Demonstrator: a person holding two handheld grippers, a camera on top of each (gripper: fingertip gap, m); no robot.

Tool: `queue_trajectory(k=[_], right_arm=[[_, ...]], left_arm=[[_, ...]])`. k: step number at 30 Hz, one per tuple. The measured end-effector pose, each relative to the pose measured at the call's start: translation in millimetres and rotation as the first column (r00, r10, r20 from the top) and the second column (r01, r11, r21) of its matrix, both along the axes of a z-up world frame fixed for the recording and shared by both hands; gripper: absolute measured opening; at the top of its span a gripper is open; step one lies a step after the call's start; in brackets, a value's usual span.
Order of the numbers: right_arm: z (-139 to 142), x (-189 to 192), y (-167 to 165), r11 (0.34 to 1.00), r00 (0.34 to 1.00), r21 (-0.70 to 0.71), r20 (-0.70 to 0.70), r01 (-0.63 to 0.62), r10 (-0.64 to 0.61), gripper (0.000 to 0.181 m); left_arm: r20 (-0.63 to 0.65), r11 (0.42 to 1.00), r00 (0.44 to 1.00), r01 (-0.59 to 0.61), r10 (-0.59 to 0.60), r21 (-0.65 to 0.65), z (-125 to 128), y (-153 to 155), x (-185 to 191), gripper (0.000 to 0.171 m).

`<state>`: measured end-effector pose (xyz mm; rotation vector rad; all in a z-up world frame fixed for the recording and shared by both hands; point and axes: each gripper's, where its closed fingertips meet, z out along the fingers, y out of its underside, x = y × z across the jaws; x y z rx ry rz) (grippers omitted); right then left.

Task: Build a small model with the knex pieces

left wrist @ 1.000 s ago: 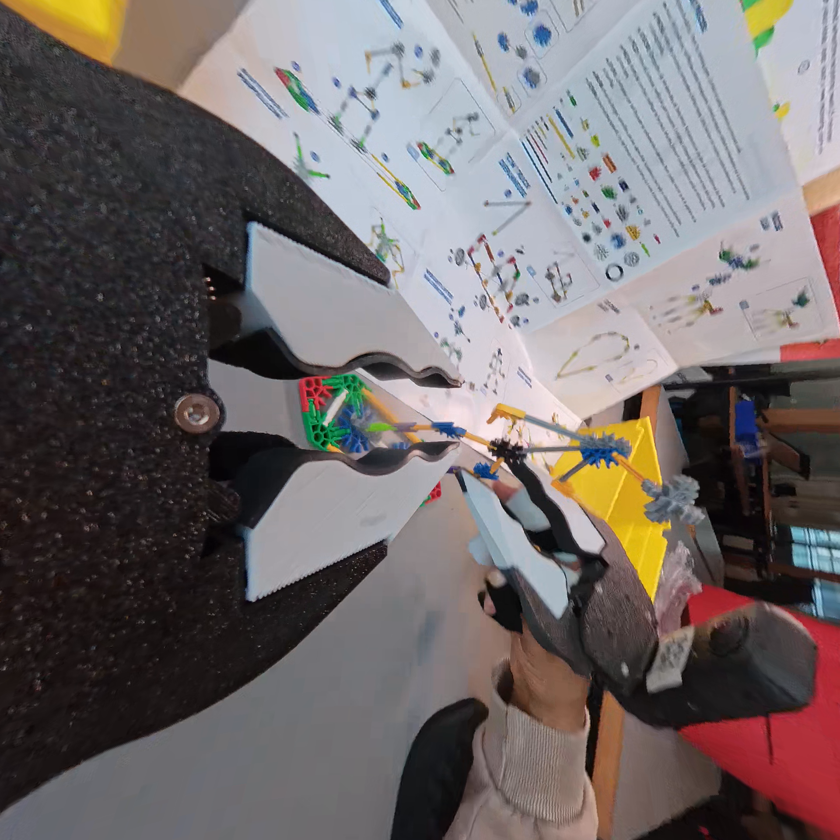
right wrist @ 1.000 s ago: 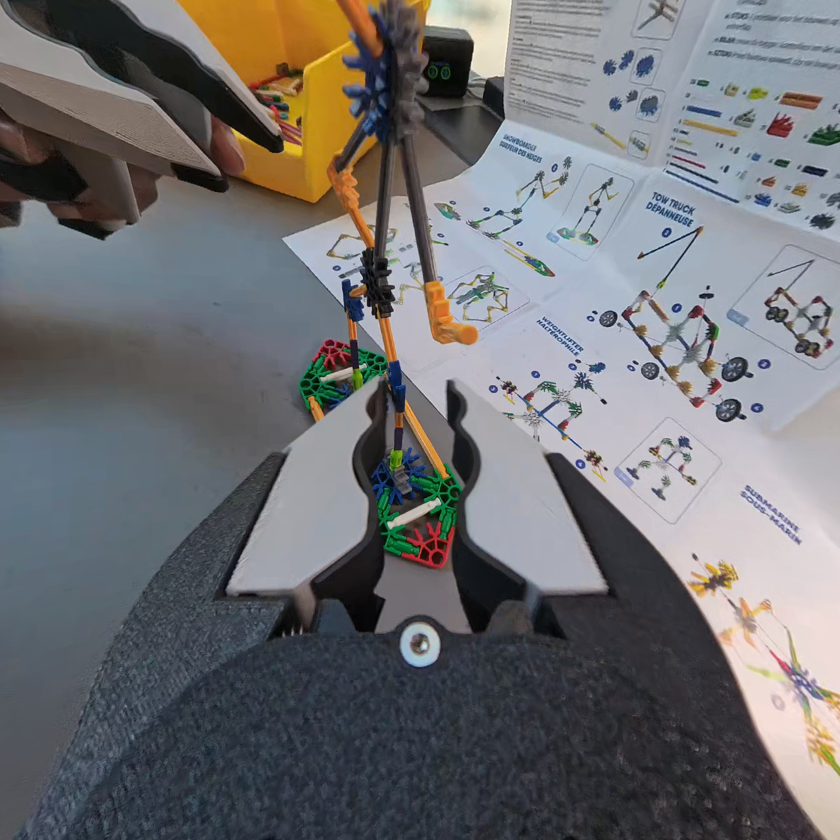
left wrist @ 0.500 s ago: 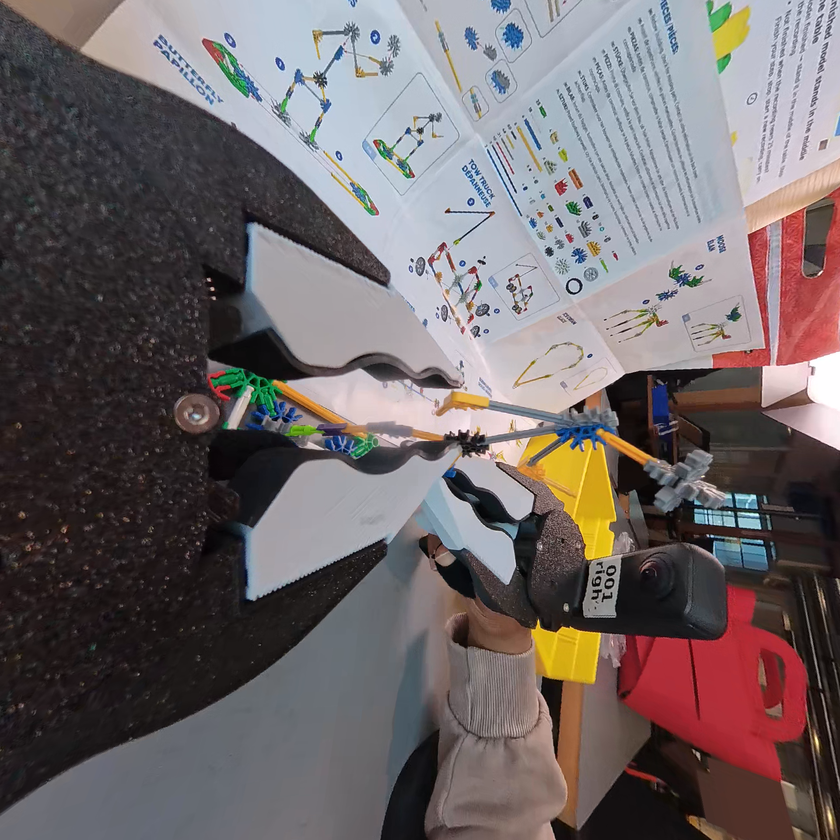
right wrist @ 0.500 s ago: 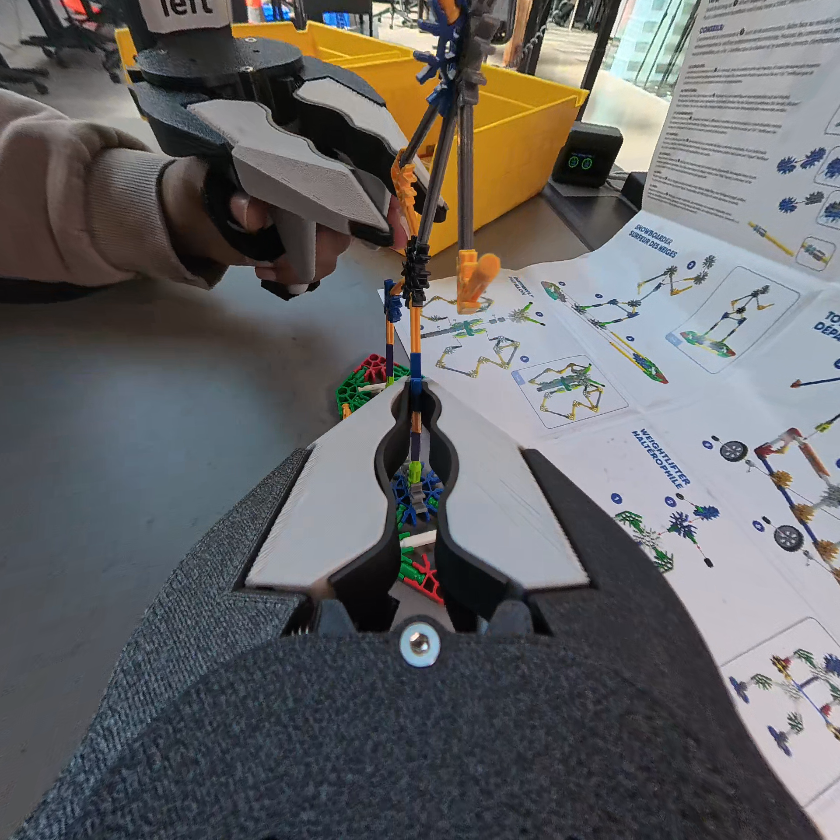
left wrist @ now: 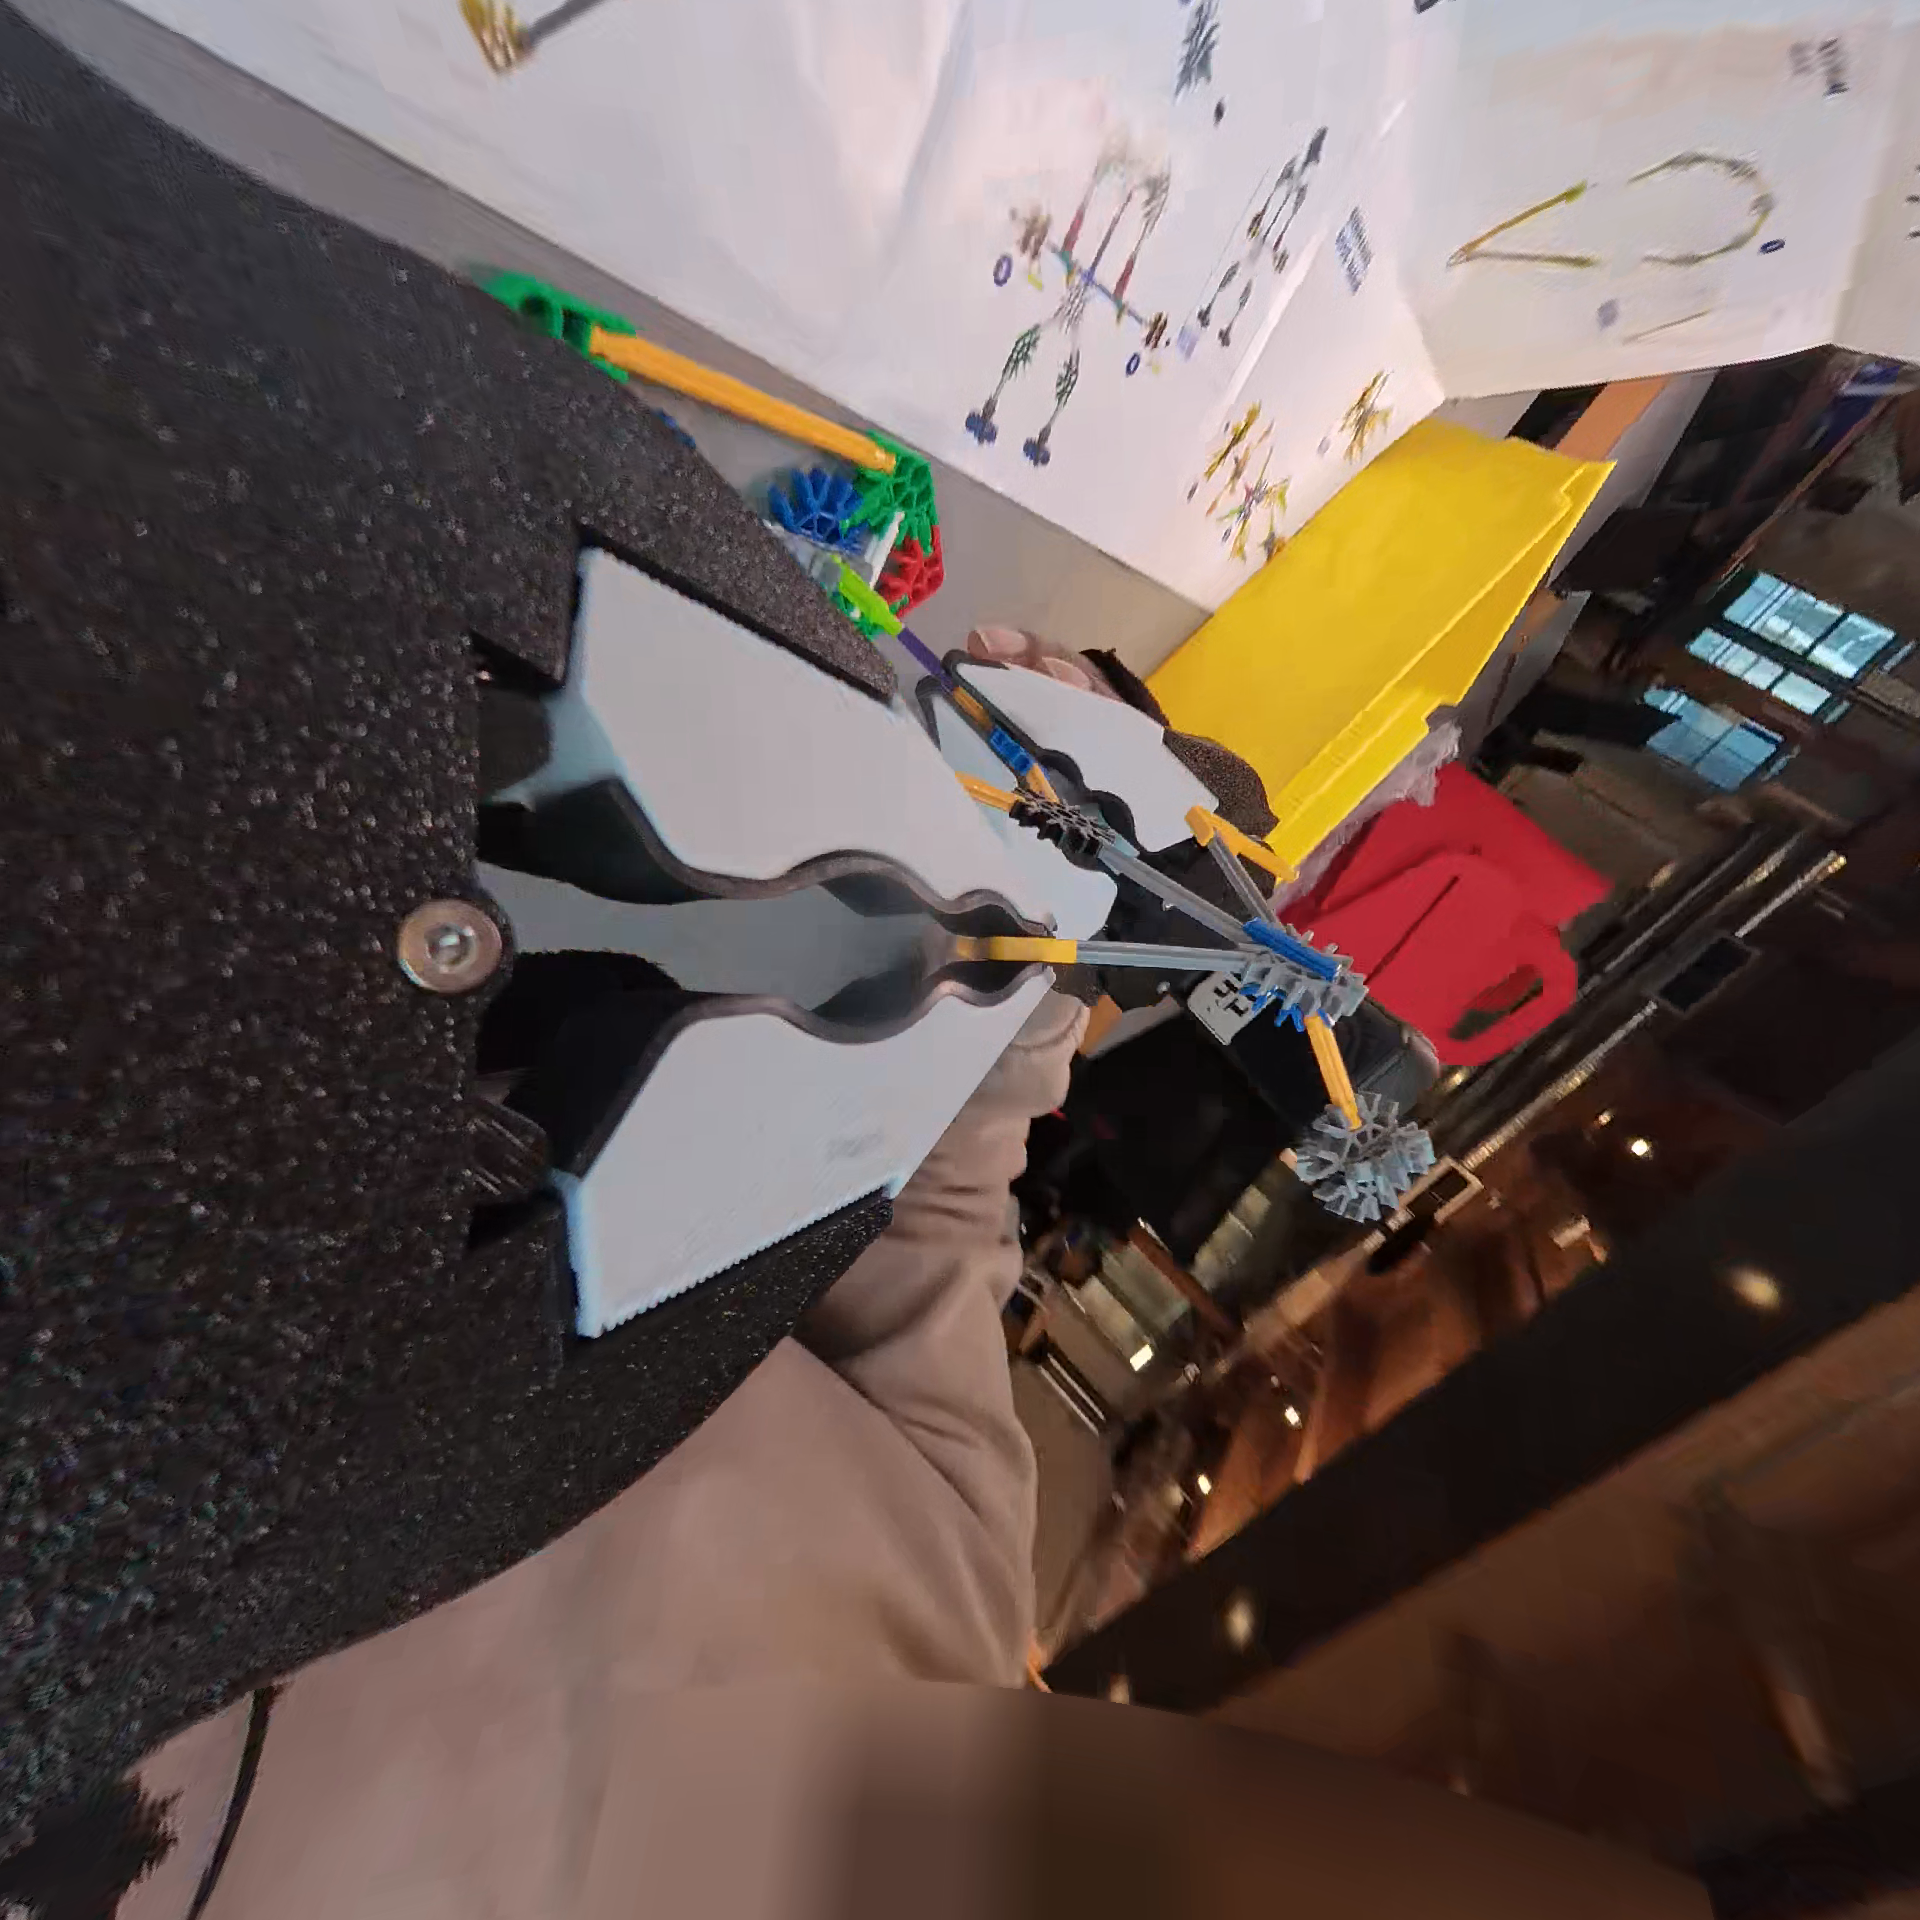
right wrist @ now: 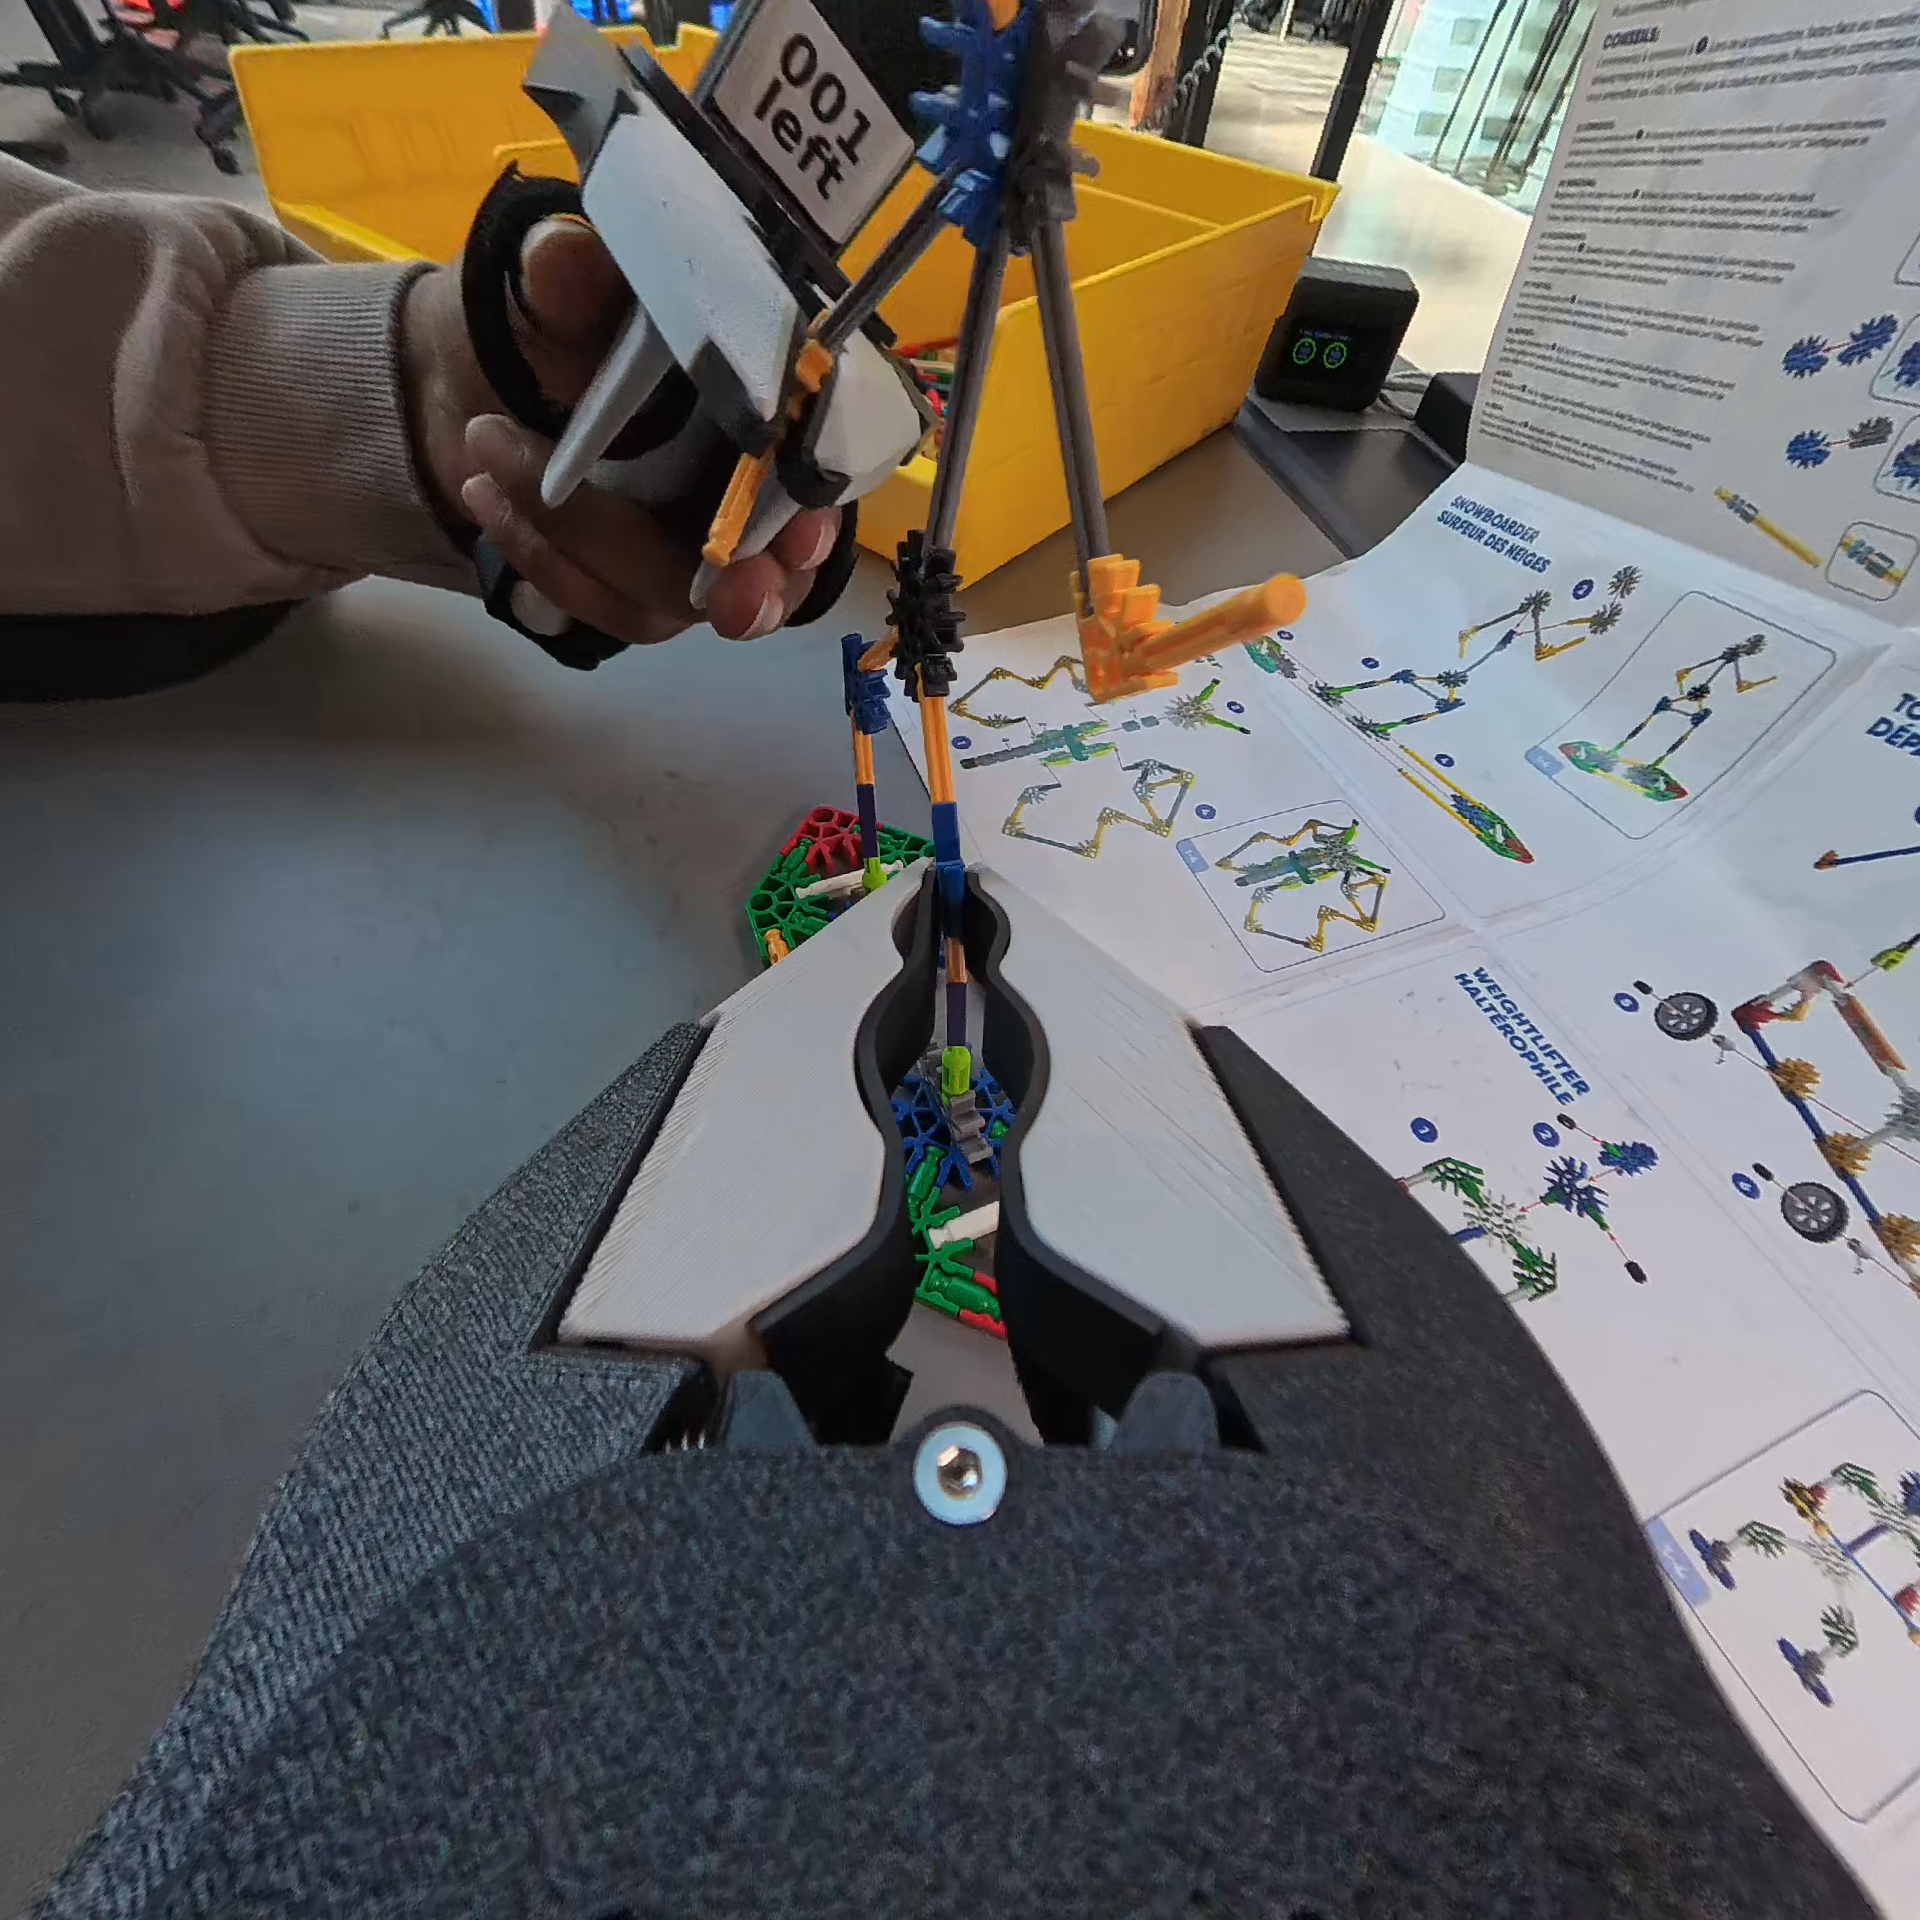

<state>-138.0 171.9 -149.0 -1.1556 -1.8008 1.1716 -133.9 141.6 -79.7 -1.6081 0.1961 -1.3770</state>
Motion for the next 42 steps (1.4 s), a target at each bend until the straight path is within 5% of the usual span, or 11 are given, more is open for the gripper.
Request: queue_trajectory(k=[4, 7, 11, 17, 23, 26, 36, 42], right_arm=[[-0.3, -0.6, 0.7, 0.999, 1.0, 0.02, -0.001, 0.024, -0.024, 0.001], [-0.1, -1.6, 4.3, 0.998, 0.998, 0.026, -0.014, 0.061, -0.06, 0.001], [-2.6, -0.5, 4.5, 0.994, 0.997, 0.077, -0.015, 0.074, -0.073, 0.009], [14.0, 13.3, 11.1, 0.991, 0.995, 0.095, -0.036, 0.093, -0.09, 0.059], [31.3, 30.6, 47.8, 0.947, 0.968, 0.199, -0.069, 0.252, -0.243, 0.081], [44.6, 36.8, 74.6, 0.899, 0.922, 0.206, -0.127, 0.386, -0.366, 0.079], [78.9, 56.0, 119.0, 0.815, 0.764, -0.085, -0.304, 0.573, -0.569, 0.053], [72.2, 53.1, 116.2, 0.818, 0.761, -0.113, -0.315, 0.564, -0.568, 0.043]], left_arm=[[0.008, 0.997, 0.998, -0.055, 0.055, 0.05, 3.8, 2.9, -11.5, 0.006], [-0.094, 0.985, 0.987, -0.115, 0.128, 0.131, 7.9, -1.4, -18.4, 0.035], [-0.303, 0.965, 0.928, -0.158, 0.217, 0.209, -7.6, -7.7, -25.9, 0.05], [-0.678, 0.947, 0.662, -0.224, 0.321, 0.231, -66.0, -0.7, -30.3, 0.049], [-0.685, 0.785, 0.396, -0.413, 0.612, 0.462, -43.8, 17.3, -55.0, 0.062], [-0.641, 0.707, 0.317, -0.442, 0.699, 0.552, -29.8, 15.8, -70.6, 0.063], [-0.511, 0.607, 0.338, -0.542, 0.791, 0.581, -6.7, 5.1, -104.3, 0.046], [-0.561, 0.654, 0.35, -0.512, 0.751, 0.556, -16.6, 6.8, -103.1, 0.046]])
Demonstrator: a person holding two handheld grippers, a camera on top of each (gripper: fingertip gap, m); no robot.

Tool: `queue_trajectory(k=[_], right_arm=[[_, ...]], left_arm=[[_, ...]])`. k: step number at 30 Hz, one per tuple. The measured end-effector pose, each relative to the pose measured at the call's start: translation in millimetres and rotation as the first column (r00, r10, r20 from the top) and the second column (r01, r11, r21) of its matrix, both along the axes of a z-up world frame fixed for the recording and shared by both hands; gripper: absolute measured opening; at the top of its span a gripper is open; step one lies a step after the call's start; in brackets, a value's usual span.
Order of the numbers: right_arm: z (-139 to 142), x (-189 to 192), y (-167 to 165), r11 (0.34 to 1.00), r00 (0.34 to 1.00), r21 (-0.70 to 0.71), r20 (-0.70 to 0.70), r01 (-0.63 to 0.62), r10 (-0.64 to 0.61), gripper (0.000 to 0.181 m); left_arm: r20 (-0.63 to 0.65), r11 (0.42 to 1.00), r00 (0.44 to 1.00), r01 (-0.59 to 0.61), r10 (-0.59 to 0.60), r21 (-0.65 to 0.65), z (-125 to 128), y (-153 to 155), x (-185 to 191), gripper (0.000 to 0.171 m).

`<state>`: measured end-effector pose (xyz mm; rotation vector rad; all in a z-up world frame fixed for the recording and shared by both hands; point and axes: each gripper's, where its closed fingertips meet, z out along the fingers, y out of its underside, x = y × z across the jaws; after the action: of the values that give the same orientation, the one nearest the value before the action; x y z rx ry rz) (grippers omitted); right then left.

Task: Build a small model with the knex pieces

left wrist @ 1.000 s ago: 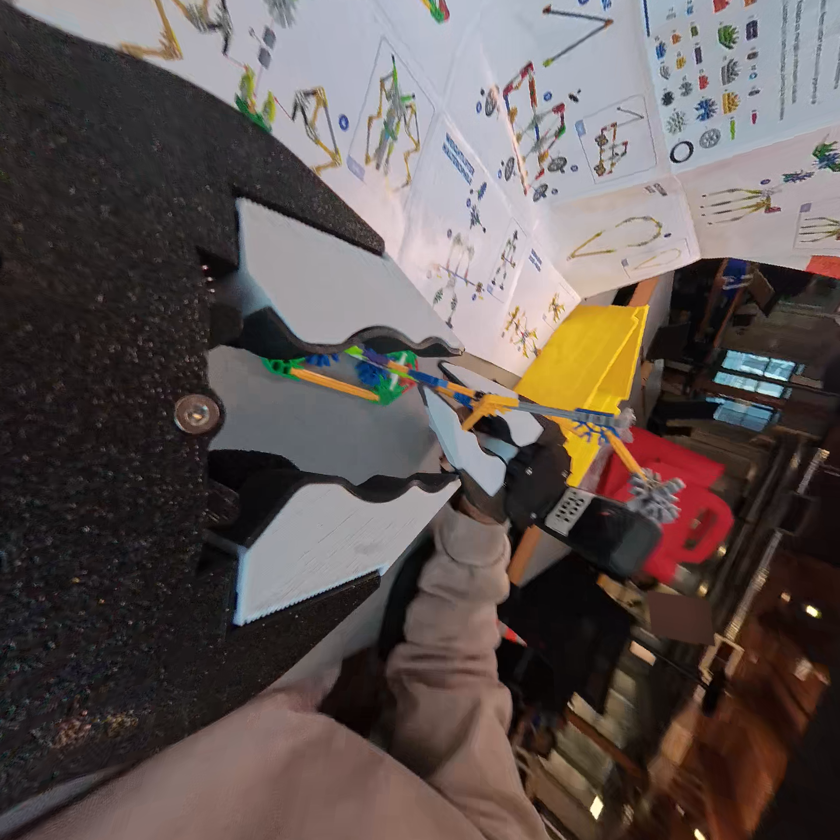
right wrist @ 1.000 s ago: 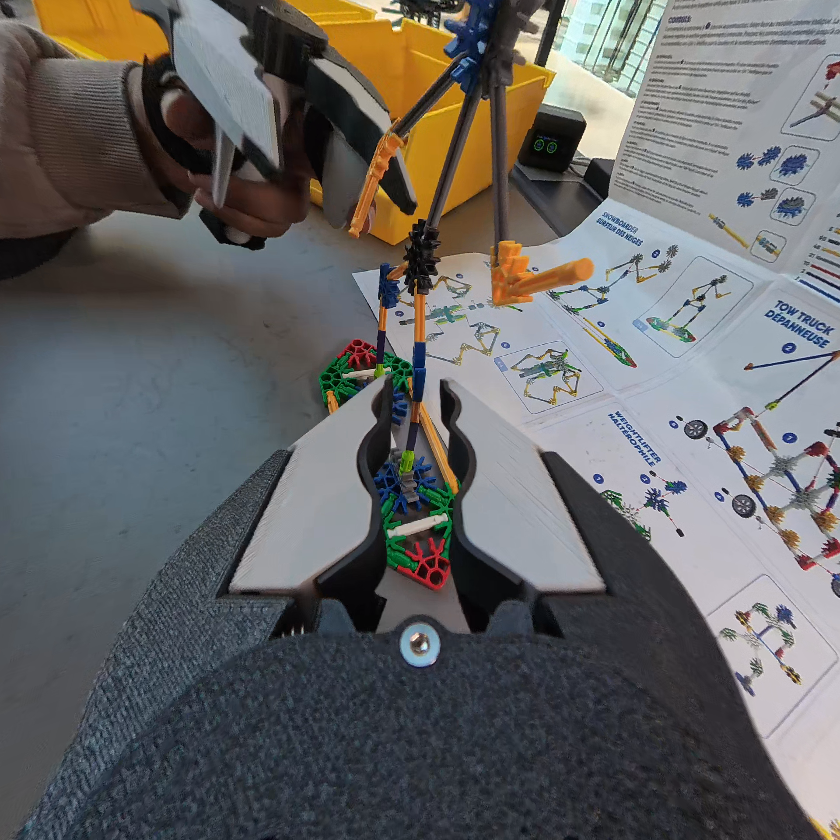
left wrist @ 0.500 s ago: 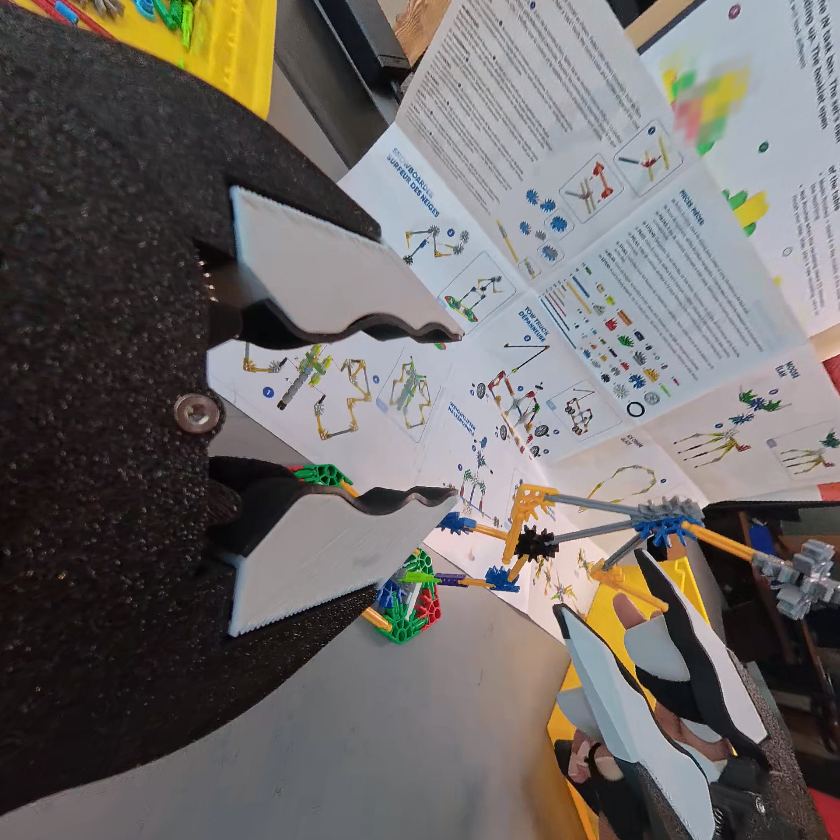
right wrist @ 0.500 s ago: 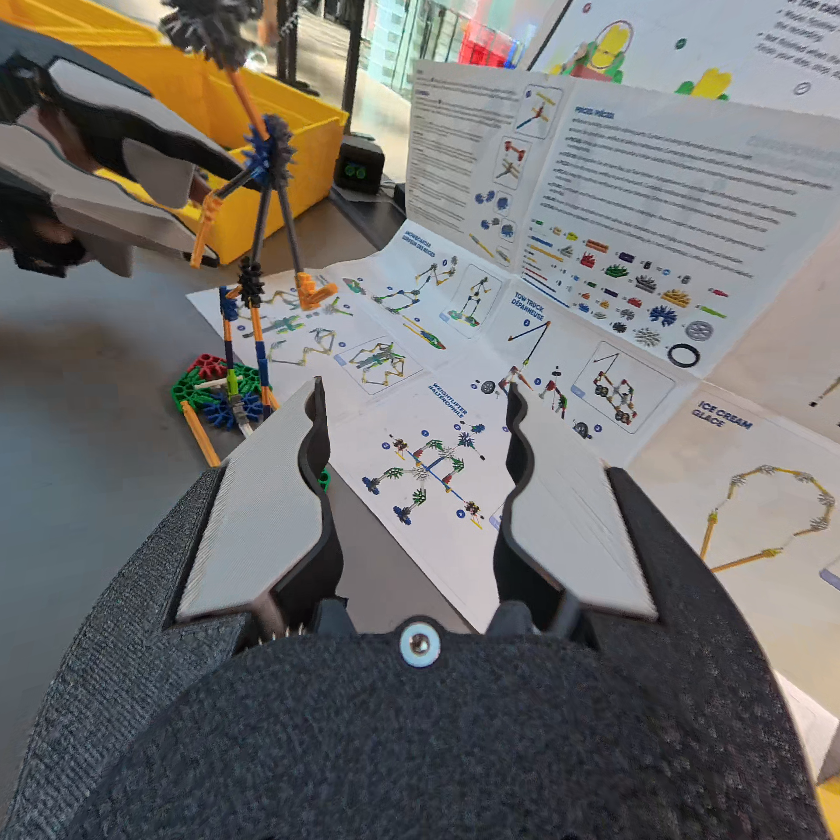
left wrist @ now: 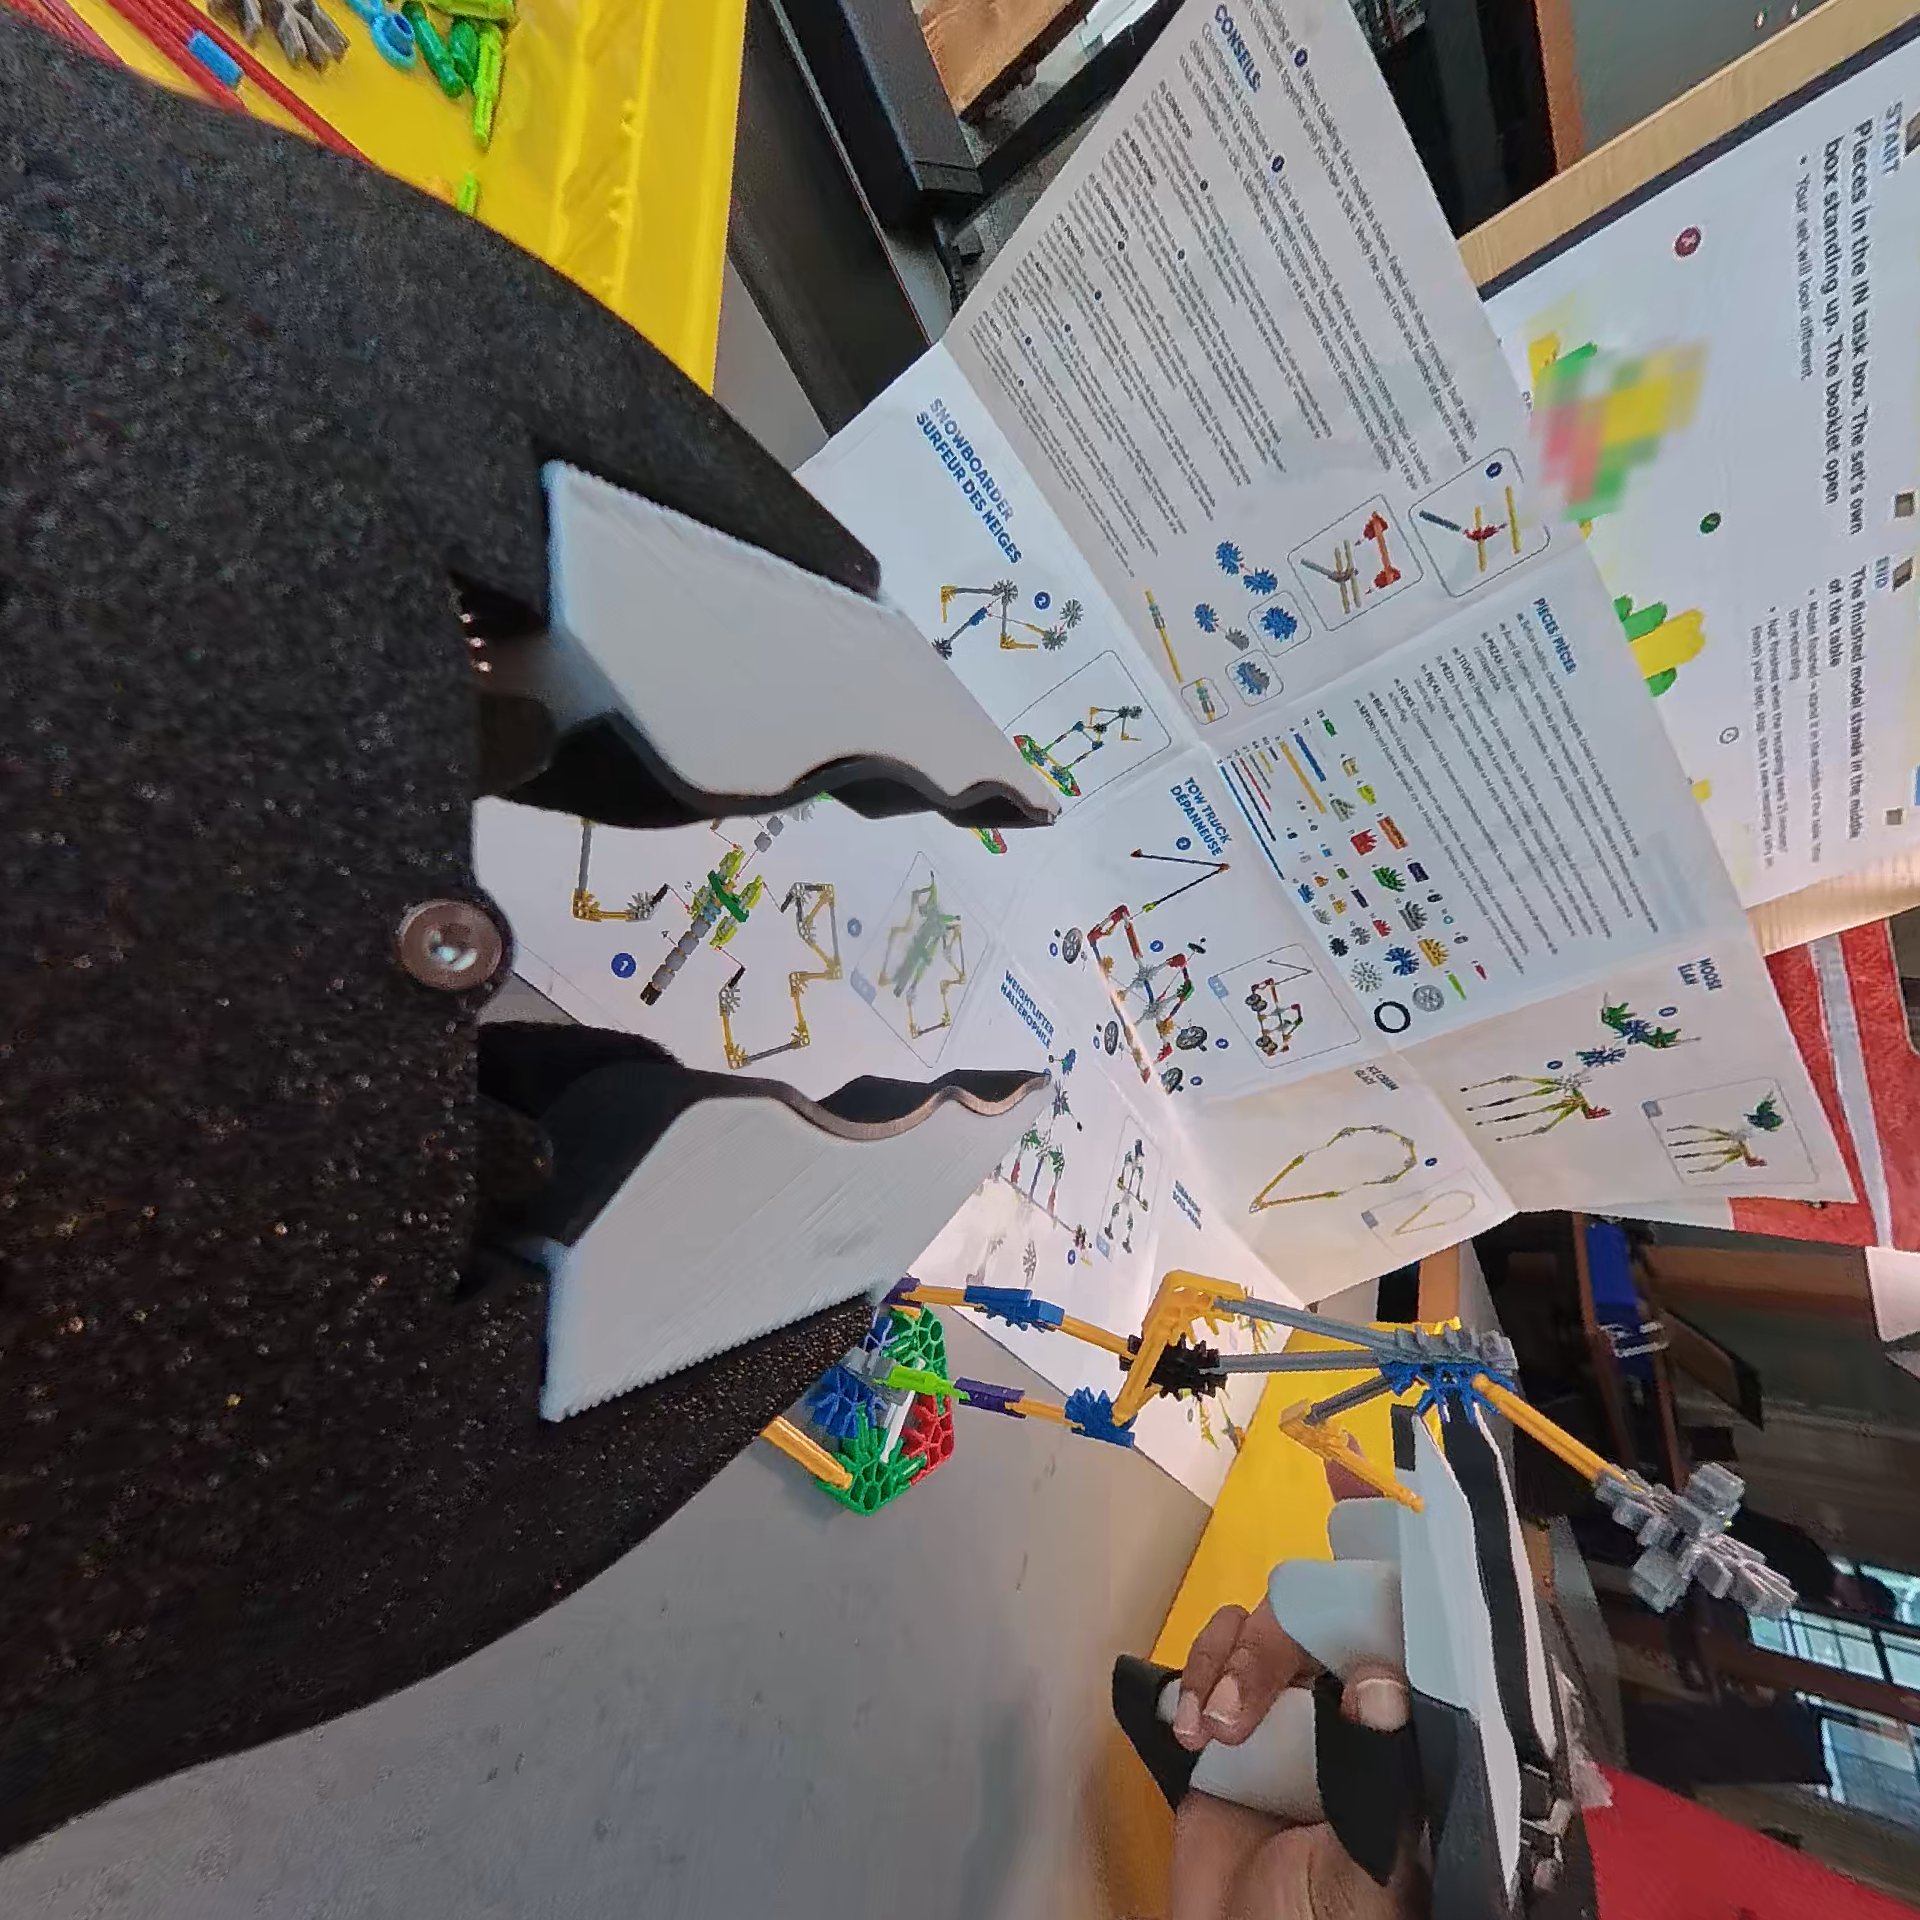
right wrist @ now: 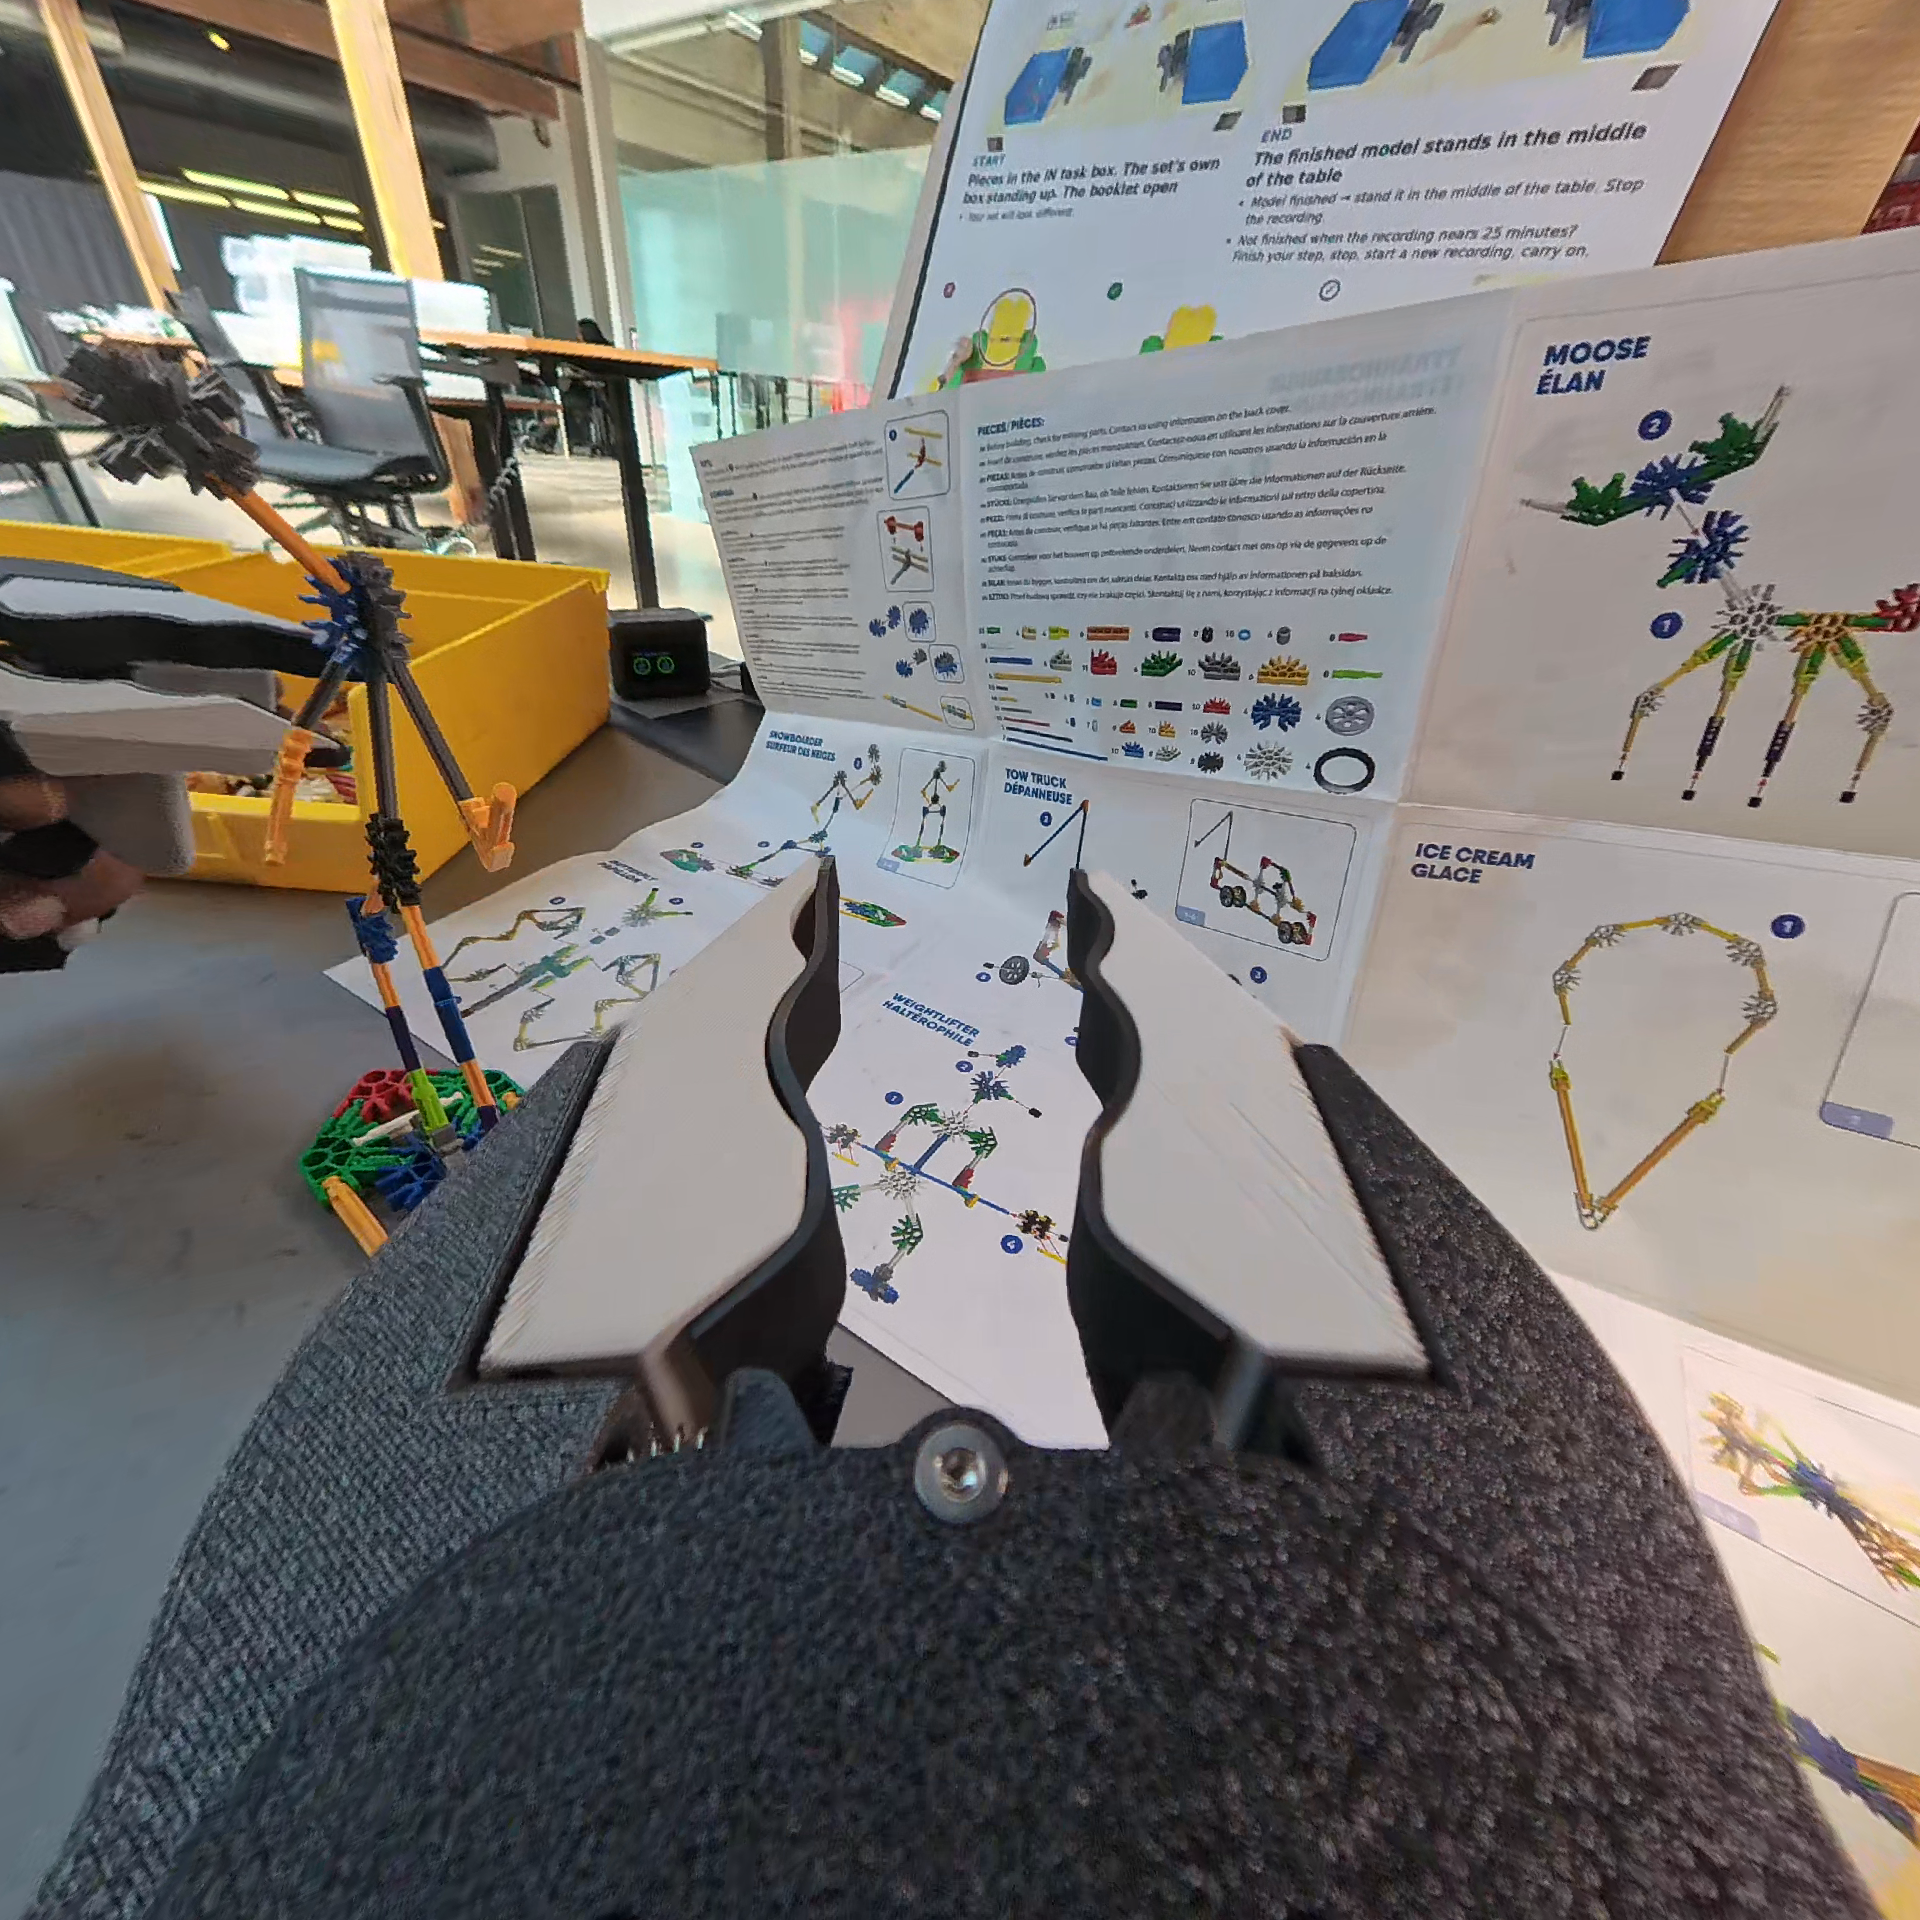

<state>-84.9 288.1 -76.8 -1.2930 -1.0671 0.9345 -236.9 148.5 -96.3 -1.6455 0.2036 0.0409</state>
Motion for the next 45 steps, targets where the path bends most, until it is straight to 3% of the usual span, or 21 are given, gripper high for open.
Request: queue_trajectory(k=[8, 13, 19, 24, 29, 34, 38, 45], right_arm=[[-13.8, -4.4, -2.0, 1.0, 1.0, 0.001, 0.029, -0.006, 0.006, 0.028], [-22.8, -6.1, -1.1, 1.0, 0.998, 0.018, 0.061, -0.008, 0.007, 0.022], [-23.2, -0.4, 13.9, 0.999, 0.998, 0.006, 0.045, 0.051, -0.051, 0.023], [-15.4, 11.9, 34.0, 0.986, 0.987, -0.023, -0.014, 0.163, -0.163, 0.035], [-13.0, 18.8, 43.4, 0.977, 0.977, -0.009, -0.028, 0.213, -0.213, 0.03], [-21.5, 12.6, 35.7, 0.976, 0.98, 0.104, 0.031, 0.193, -0.197, 0.029], [-20.9, 7.0, 24.8, 0.967, 0.983, 0.199, 0.06, 0.161, -0.176, 0.027], [-18.6, 0.6, 16.0, 0.984, 0.994, 0.152, 0.05, 0.09, -0.099, 0.026]], left_arm=[[-0.048, 0.997, 0.996, -0.07, 0.071, 0.03, 3.5, -1.5, -8.2, 0.027], [-0.032, 0.998, 0.998, -0.056, 0.058, 0.042, 3.0, -2.1, -8.5, 0.014], [-0.037, 0.994, 0.994, -0.097, 0.098, 0.042, -2.1, 1.2, -15.6, 0.013], [0.003, 0.982, 0.984, -0.175, 0.176, 0.074, 4.5, -0.5, -30.1, 0.013], [0.093, 0.984, 0.983, -0.167, 0.161, 0.062, 5.4, -3.4, -36.1, 0.005], [0.21, 1.0, 0.977, -0.017, 0.017, -0.001, -6.5, 0.1, -16.8, 0.0], [0.209, 1.0, 0.978, -0.02, 0.018, 0.007, -12.5, 3.2, -15.3, 0.001], [0.235, 1.0, 0.972, -0.023, 0.018, 0.019, -11.7, 3.9, -17.0, 0.008]])
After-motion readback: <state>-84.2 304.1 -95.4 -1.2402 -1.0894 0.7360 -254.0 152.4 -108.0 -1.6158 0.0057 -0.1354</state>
